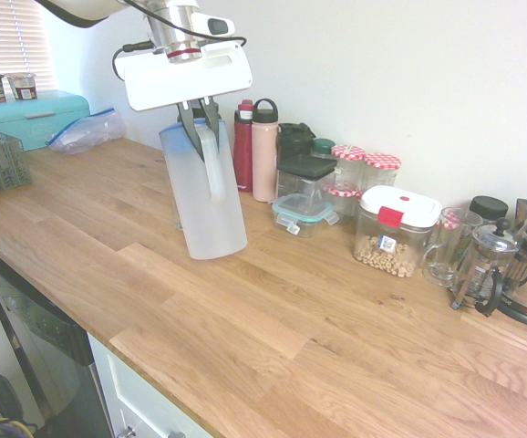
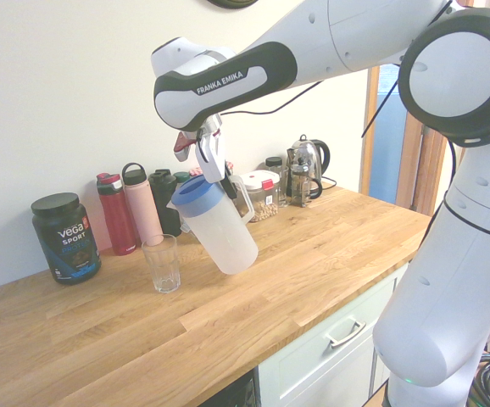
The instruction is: Pour me some water
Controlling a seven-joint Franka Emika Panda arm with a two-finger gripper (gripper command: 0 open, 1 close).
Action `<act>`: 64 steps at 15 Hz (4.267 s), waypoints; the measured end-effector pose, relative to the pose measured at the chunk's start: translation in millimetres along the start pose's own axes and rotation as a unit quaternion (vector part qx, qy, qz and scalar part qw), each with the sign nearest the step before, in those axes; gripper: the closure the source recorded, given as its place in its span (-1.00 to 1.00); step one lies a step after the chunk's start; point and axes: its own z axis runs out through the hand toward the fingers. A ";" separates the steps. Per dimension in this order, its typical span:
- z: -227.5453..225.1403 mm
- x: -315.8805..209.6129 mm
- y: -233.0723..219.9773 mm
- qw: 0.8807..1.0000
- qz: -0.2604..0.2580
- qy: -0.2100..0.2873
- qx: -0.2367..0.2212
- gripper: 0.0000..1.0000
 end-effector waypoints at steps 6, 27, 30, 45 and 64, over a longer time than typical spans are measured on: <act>7.1 9.4 -45.3 0.998 -0.044 -0.003 -0.048 1.00; 15.0 43.0 -86.0 0.977 -0.067 0.020 -0.201 1.00; 12.8 43.4 -89.0 0.973 -0.068 0.027 -0.218 1.00; -12.3 35.6 -1.4 0.992 0.067 0.061 -0.090 1.00; 96.1 -48.2 191.6 0.834 0.531 0.096 0.116 1.00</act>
